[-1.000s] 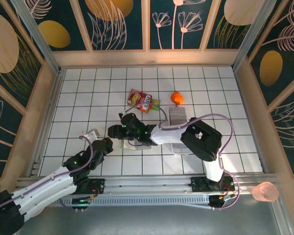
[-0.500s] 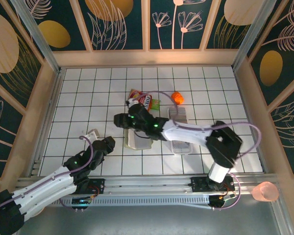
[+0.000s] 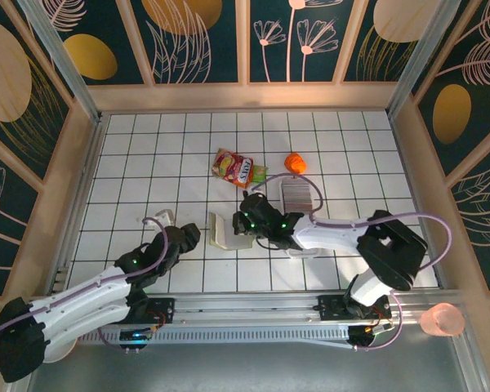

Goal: Put the credit cards into the card holder

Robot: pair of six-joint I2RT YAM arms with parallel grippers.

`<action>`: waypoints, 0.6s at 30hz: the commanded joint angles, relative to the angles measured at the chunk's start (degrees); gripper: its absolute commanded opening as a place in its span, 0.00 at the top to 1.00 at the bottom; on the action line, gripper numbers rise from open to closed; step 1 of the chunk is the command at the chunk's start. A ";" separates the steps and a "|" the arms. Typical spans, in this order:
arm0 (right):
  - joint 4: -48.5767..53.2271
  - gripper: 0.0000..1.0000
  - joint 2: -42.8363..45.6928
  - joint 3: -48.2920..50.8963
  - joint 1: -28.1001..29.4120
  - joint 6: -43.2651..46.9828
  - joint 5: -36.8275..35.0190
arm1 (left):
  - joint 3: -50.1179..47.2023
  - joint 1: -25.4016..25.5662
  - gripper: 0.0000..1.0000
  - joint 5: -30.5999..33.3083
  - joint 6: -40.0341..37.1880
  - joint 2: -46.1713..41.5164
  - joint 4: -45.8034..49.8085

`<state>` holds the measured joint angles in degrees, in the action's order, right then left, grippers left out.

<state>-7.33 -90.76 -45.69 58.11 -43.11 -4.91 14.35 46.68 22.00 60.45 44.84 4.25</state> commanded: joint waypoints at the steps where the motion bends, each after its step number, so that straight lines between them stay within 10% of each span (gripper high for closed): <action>1: -4.60 0.95 -3.26 -2.33 1.62 0.24 3.68 | 2.81 -2.12 0.59 -3.12 -3.69 2.16 -3.06; 18: -5.67 1.00 -12.52 -6.43 4.07 -0.68 8.33 | 4.97 -14.17 1.00 -26.50 -5.73 7.09 -12.24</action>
<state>-11.70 -102.24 -50.54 61.89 -43.44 2.70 18.70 33.89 1.04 55.09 50.50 -4.95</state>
